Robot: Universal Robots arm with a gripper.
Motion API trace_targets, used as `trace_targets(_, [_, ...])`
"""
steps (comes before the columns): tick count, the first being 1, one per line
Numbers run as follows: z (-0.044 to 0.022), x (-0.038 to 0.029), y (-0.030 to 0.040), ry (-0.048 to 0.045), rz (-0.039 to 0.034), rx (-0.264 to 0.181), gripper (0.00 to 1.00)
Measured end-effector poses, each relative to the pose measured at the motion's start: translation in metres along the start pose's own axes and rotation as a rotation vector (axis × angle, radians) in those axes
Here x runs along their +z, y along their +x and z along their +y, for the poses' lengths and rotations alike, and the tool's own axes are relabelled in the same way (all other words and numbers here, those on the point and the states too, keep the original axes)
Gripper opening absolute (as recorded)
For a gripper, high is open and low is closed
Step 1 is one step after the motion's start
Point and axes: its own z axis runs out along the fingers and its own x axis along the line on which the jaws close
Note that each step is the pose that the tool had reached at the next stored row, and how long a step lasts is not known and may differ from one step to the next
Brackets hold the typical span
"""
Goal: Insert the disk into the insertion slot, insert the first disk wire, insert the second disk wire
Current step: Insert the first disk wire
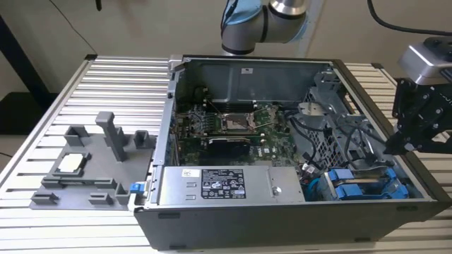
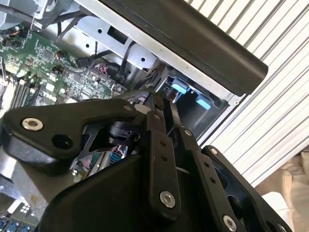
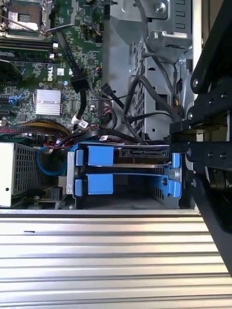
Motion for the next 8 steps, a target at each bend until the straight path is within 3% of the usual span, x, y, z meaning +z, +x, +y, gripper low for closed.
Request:
trace_targets(4, [0.0017,0.0026,0.0002,-0.0005,0.0157,0.000,0.19])
trace_targets(8, [0.0134,0.0051,0.0001,0.0016,0.0169,-0.001,0.19])
